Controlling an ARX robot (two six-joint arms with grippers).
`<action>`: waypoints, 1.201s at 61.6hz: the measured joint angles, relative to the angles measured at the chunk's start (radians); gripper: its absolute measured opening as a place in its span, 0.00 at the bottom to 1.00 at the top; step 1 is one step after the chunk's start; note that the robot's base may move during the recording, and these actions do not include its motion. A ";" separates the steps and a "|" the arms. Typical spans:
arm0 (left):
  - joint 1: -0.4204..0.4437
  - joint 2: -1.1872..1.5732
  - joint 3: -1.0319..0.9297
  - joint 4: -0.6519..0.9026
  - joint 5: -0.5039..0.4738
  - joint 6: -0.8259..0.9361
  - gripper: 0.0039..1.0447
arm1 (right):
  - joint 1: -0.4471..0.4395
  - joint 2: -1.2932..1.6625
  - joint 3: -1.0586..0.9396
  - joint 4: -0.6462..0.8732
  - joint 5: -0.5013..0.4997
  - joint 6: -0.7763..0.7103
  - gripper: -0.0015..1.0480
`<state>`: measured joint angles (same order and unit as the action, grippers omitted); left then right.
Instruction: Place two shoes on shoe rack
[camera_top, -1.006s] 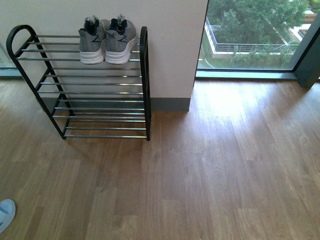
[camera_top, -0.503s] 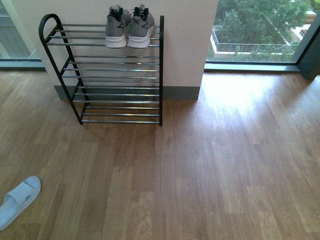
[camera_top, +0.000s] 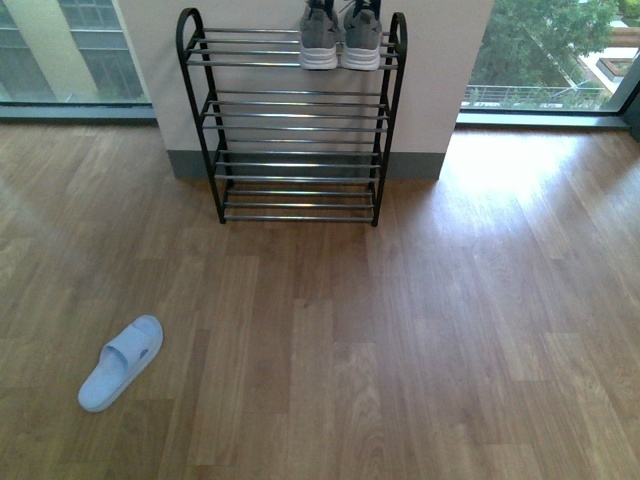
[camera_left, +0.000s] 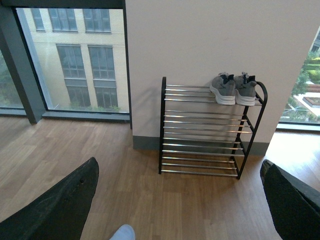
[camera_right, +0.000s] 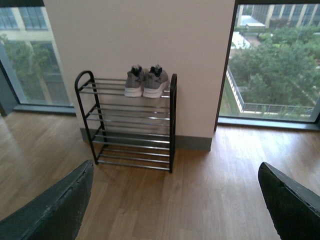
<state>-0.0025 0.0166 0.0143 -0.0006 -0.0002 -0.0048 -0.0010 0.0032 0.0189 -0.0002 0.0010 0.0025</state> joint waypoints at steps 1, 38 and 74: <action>0.000 0.000 0.000 0.000 0.000 0.000 0.91 | 0.000 0.002 0.000 0.000 -0.002 0.000 0.91; 0.000 0.000 0.000 0.000 0.000 0.000 0.91 | 0.000 0.000 0.000 -0.001 0.000 0.000 0.91; 0.000 0.000 0.000 0.000 0.000 0.000 0.91 | 0.000 -0.001 0.000 -0.001 -0.001 0.000 0.91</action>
<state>-0.0025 0.0166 0.0143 -0.0006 -0.0002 -0.0044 -0.0010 0.0025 0.0189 -0.0013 0.0002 0.0029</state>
